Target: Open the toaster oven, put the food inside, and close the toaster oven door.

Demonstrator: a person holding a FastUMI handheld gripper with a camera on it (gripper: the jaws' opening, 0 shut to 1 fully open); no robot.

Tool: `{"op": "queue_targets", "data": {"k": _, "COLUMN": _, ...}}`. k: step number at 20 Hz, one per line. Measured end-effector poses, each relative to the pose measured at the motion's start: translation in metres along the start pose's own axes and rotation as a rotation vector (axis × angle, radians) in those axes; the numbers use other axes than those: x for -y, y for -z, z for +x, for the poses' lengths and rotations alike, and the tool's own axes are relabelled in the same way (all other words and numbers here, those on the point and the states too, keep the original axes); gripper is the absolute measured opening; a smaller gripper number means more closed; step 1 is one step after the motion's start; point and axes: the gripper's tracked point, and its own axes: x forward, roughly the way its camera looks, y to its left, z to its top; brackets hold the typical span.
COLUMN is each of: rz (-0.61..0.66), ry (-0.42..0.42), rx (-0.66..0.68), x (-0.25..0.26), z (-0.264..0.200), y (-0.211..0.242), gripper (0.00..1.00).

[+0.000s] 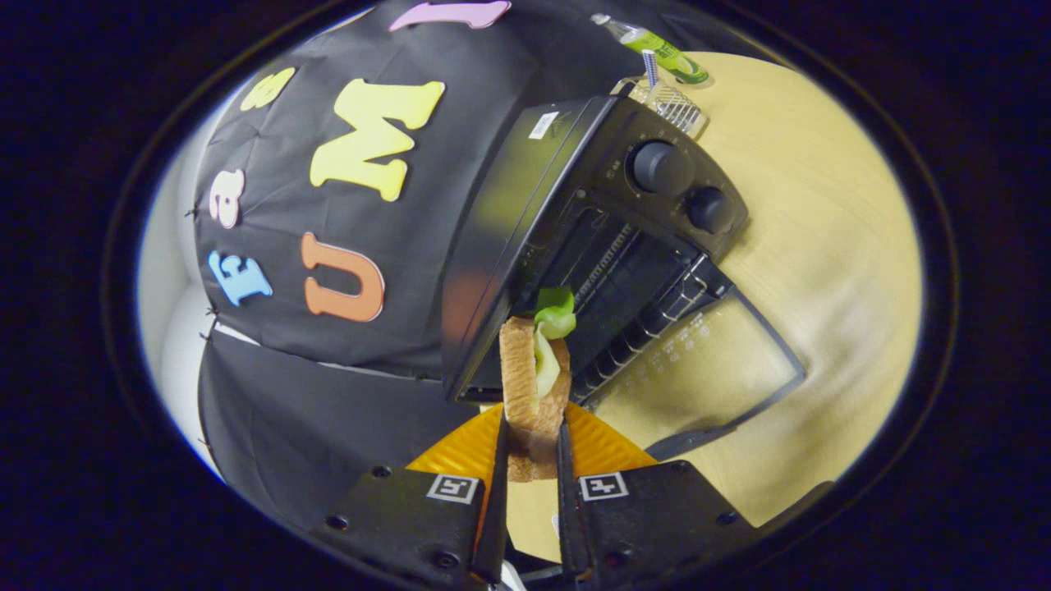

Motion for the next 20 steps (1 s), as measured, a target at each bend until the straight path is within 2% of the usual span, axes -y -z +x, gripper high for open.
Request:
{"op": "queue_targets", "data": {"k": 3, "rz": 0.056, "ry": -0.022, "rx": 0.110, "x": 0.006, "z": 0.022, "y": -0.020, "gripper": 0.31}}
{"op": "queue_targets", "data": {"k": 8, "rz": 0.240, "ry": -0.074, "rx": 0.285, "x": 0.022, "z": 0.056, "y": -0.052, "gripper": 0.31}}
{"op": "queue_targets", "data": {"k": 12, "rz": 0.309, "ry": -0.087, "rx": 0.347, "x": 0.027, "z": 0.072, "y": -0.049, "gripper": 0.31}}
{"op": "queue_targets", "data": {"k": 15, "rz": 0.301, "ry": -0.080, "rx": 0.339, "x": 0.022, "z": 0.085, "y": -0.037, "gripper": 0.32}}
{"op": "queue_targets", "data": {"k": 17, "rz": 0.278, "ry": -0.044, "rx": 0.312, "x": 0.020, "z": 0.089, "y": -0.027, "gripper": 0.37}}
{"op": "queue_targets", "data": {"k": 19, "rz": 0.241, "ry": -0.010, "rx": 0.295, "x": 0.015, "z": 0.090, "y": -0.022, "gripper": 0.55}}
{"op": "queue_targets", "data": {"k": 20, "rz": 0.209, "ry": 0.030, "rx": 0.285, "x": 0.018, "z": 0.088, "y": -0.018, "gripper": 0.70}}
